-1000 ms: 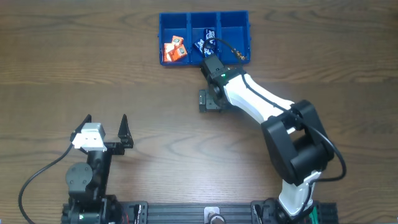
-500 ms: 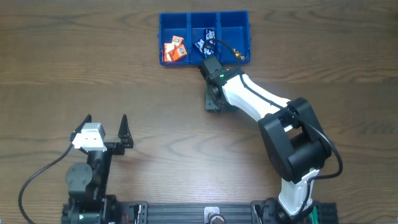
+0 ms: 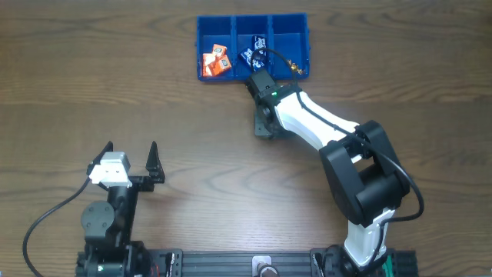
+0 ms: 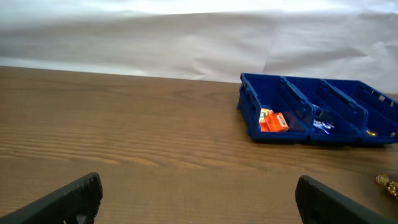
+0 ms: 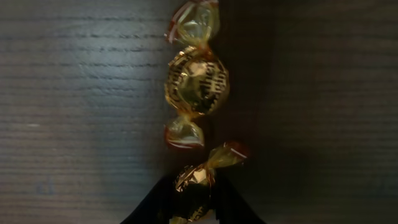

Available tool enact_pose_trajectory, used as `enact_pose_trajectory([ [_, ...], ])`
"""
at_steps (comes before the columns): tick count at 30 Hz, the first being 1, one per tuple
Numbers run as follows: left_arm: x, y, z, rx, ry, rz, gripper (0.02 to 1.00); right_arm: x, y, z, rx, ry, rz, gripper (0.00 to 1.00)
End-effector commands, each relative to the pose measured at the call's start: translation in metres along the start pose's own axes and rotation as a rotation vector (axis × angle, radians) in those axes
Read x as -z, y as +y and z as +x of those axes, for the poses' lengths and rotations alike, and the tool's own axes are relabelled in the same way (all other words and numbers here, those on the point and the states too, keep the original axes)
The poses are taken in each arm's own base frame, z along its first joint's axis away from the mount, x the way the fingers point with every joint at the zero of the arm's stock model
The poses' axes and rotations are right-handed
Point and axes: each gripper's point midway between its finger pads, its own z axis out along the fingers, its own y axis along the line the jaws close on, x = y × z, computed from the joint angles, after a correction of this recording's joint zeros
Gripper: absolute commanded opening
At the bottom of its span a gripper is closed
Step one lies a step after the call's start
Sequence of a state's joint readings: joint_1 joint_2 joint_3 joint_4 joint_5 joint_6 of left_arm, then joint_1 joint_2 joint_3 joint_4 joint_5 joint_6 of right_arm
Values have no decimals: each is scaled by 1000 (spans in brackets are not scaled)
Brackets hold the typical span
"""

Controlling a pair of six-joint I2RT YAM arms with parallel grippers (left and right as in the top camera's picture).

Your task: Sort Candies Into Trays

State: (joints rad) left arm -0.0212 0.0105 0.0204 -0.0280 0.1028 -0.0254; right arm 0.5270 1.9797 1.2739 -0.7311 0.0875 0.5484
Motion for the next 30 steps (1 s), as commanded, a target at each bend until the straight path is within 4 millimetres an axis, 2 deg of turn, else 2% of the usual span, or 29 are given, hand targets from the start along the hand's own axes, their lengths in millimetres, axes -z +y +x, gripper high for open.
enact_pose_trajectory([
  [1, -1, -2, 16, 0, 50, 16, 996, 14, -11, -4, -16, -39, 48, 198],
  [3, -1, -2, 16, 0, 50, 16, 998, 28, -15, -10, -20, -80, 54, 198],
  [5, -1, -2, 16, 0, 50, 16, 998, 51, -19, -23, -30, -158, 62, 198],
  [9, -1, -2, 16, 0, 50, 16, 998, 106, -30, -59, -56, -356, 111, 191],
  [12, -1, -2, 16, 0, 50, 16, 996, 152, -40, -106, -70, -539, 164, 183],
  [16, -1, -2, 16, 0, 50, 16, 998, 175, -44, -152, -74, -682, 138, 183],
  [19, -1, -2, 16, 0, 50, 16, 998, 176, -46, -178, -64, -740, 98, 185],
  [22, -1, -2, 16, 0, 50, 16, 998, 163, -52, -193, -55, -760, 108, 189],
  [30, -1, -2, 16, 0, 50, 16, 998, 131, -49, -204, -24, -743, 123, 189],
])
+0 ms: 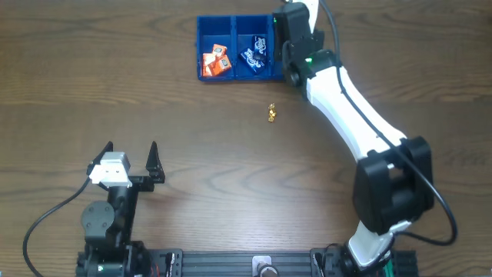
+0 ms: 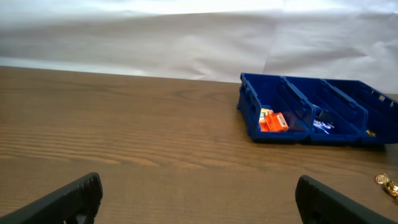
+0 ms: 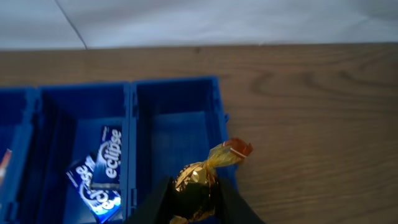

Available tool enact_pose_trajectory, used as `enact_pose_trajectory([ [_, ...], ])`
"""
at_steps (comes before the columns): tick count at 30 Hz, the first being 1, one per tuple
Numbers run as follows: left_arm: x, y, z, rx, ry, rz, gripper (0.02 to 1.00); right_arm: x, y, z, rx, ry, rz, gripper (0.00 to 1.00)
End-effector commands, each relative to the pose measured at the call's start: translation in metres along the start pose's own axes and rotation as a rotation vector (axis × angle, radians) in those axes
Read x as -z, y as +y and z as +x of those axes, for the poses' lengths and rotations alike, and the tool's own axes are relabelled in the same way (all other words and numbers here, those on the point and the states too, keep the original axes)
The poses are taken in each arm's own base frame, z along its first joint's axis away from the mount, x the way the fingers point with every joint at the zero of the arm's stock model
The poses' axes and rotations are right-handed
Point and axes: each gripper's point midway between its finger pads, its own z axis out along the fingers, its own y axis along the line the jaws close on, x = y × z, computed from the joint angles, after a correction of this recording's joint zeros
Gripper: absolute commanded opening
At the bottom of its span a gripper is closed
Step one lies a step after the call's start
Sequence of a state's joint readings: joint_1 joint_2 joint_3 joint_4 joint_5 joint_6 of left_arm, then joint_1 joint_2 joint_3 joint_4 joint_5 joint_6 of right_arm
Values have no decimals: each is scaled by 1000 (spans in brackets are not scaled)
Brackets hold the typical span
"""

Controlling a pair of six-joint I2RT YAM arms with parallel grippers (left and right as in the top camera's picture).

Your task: Sort Candies Into Trays

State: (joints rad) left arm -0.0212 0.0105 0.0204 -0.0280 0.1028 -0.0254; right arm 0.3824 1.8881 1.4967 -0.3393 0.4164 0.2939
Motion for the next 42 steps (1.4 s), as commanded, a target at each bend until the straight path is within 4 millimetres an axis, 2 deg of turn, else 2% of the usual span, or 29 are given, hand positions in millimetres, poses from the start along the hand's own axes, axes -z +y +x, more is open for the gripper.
enact_pose_trajectory([
  [1, -1, -2, 16, 0, 50, 16, 998, -13, 3, 5, 42, 5, 4, 189],
  [6, -1, -2, 16, 0, 50, 16, 998, -16, 4, 9, 46, 14, 6, 200],
  [7, -1, -2, 16, 0, 50, 16, 998, -17, 4, 9, 46, 14, 6, 268],
  [9, -1, -2, 16, 0, 50, 16, 998, -17, 4, 9, 47, 15, 6, 610],
  [11, -1, -2, 16, 0, 50, 16, 998, -17, 4, 9, 47, 15, 7, 866],
  [12, -1, -2, 16, 0, 50, 16, 998, -16, 4, 9, 47, 15, 6, 974],
  [13, -1, -2, 16, 0, 50, 16, 996, -16, 5, 9, 49, 14, 4, 1000],
  [21, -1, -2, 16, 0, 50, 16, 996, -10, 9, 15, 88, 38, 3, 1000],
  [23, -1, -2, 16, 0, 50, 16, 998, -1, 11, 18, 104, 55, -2, 1000],
  [26, -1, -2, 16, 0, 50, 16, 996, 22, 18, 26, 105, 98, -18, 1000],
  [29, -1, -2, 16, 0, 50, 16, 998, 46, 33, 48, 95, 189, -73, 1000],
  [32, -1, -2, 16, 0, 50, 16, 998, 57, 53, 75, 122, 281, -144, 1000],
  [36, -1, -2, 16, 0, 50, 16, 998, 53, 62, 109, 144, 370, -150, 1000],
  [37, -1, -2, 16, 0, 50, 16, 998, 47, 60, 122, 141, 406, -131, 1000],
  [42, -1, -2, 16, 0, 50, 16, 998, 35, 52, 162, 139, 523, -66, 1000],
])
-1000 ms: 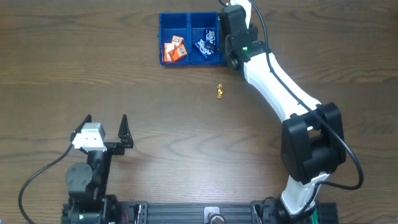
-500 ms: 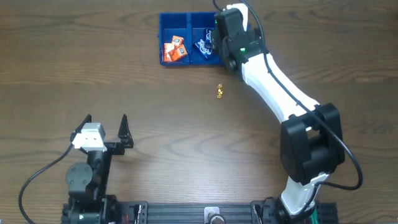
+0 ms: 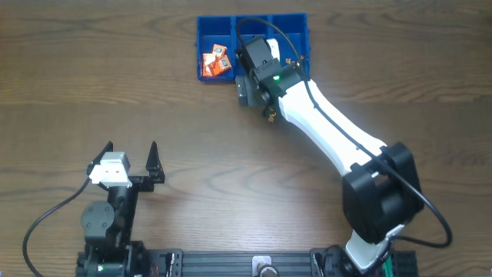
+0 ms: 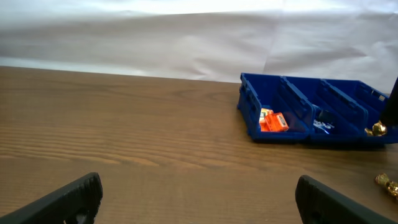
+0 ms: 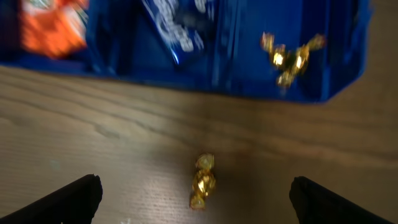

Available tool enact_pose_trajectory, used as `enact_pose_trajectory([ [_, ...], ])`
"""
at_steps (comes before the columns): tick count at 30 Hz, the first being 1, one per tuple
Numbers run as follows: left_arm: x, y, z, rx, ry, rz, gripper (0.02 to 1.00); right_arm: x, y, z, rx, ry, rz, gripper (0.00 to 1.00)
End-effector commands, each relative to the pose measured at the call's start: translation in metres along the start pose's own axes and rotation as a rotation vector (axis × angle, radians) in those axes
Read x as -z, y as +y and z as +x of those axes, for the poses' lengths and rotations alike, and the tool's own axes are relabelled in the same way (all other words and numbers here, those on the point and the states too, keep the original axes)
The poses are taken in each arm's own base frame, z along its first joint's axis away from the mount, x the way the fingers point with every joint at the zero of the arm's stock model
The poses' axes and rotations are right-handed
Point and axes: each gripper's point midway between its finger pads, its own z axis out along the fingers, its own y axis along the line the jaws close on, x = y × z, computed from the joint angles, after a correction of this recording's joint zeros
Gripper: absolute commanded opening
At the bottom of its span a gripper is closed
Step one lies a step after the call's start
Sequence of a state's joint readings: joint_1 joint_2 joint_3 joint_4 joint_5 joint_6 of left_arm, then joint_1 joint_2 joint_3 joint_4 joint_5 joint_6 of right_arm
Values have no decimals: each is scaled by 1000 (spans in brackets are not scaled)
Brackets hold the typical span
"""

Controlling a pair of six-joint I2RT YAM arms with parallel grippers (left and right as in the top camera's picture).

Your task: Sort Candies Into Trays

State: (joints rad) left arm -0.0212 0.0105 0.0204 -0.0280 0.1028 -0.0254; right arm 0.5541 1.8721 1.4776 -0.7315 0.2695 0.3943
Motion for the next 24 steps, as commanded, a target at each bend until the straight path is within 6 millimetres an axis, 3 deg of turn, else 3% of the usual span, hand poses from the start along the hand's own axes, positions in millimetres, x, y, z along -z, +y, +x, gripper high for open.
enact_pose_trajectory([
  [1, -1, -2, 16, 0, 50, 16, 998, -38, -5, 44, -49, 160, 57, 1000],
  [9, -1, -2, 16, 0, 50, 16, 998, -56, 0, 75, -74, 292, 21, 1000],
  [17, -1, -2, 16, 0, 50, 16, 998, -64, -24, 78, -170, 319, 46, 1000],
  [24, -1, -2, 16, 0, 50, 16, 998, -69, -22, 67, -173, 276, 25, 1000],
])
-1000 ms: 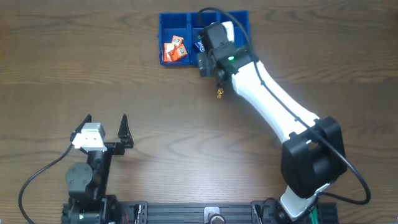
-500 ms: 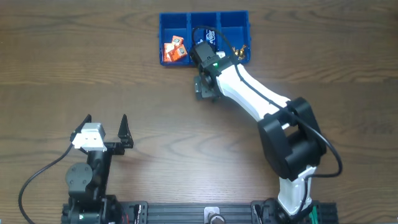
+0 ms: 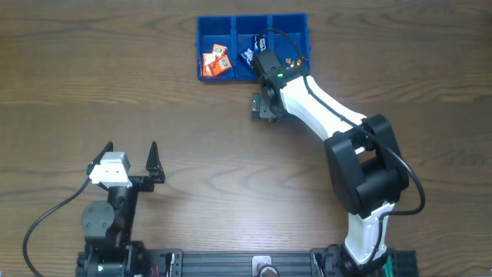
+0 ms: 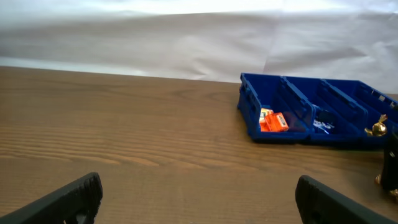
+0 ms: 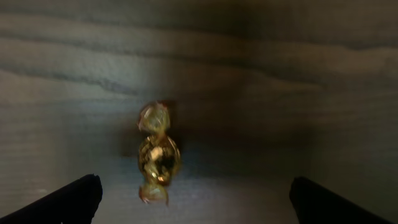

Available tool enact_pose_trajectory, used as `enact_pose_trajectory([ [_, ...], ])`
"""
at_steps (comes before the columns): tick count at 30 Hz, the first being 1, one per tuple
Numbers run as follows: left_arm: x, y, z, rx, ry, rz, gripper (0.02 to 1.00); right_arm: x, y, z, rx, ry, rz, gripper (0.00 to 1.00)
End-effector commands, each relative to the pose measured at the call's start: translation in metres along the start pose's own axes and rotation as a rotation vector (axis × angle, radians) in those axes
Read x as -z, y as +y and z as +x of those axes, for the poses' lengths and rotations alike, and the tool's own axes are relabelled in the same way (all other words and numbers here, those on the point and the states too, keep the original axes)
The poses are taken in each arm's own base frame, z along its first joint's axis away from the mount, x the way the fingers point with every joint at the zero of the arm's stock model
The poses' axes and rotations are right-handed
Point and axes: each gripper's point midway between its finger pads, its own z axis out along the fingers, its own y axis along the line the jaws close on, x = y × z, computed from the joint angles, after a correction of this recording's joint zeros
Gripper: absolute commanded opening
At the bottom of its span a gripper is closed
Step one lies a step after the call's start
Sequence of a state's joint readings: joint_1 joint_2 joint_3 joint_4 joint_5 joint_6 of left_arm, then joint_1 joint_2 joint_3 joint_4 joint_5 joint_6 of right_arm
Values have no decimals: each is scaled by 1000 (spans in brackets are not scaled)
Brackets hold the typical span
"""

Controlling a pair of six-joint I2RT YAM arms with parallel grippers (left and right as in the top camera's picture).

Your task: Sort Candies Into Trays

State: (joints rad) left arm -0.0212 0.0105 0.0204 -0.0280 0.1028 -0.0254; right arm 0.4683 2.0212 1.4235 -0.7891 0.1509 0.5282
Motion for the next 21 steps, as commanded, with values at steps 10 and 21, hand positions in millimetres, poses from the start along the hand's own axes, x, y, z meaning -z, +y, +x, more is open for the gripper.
enact_pose_trajectory([
  [10, -1, -2, 16, 0, 50, 16, 998, -20, 6, -2, 12, -2, -5, 1000],
  [21, -1, -2, 16, 0, 50, 16, 998, -20, 10, -3, 66, -6, -25, 945],
])
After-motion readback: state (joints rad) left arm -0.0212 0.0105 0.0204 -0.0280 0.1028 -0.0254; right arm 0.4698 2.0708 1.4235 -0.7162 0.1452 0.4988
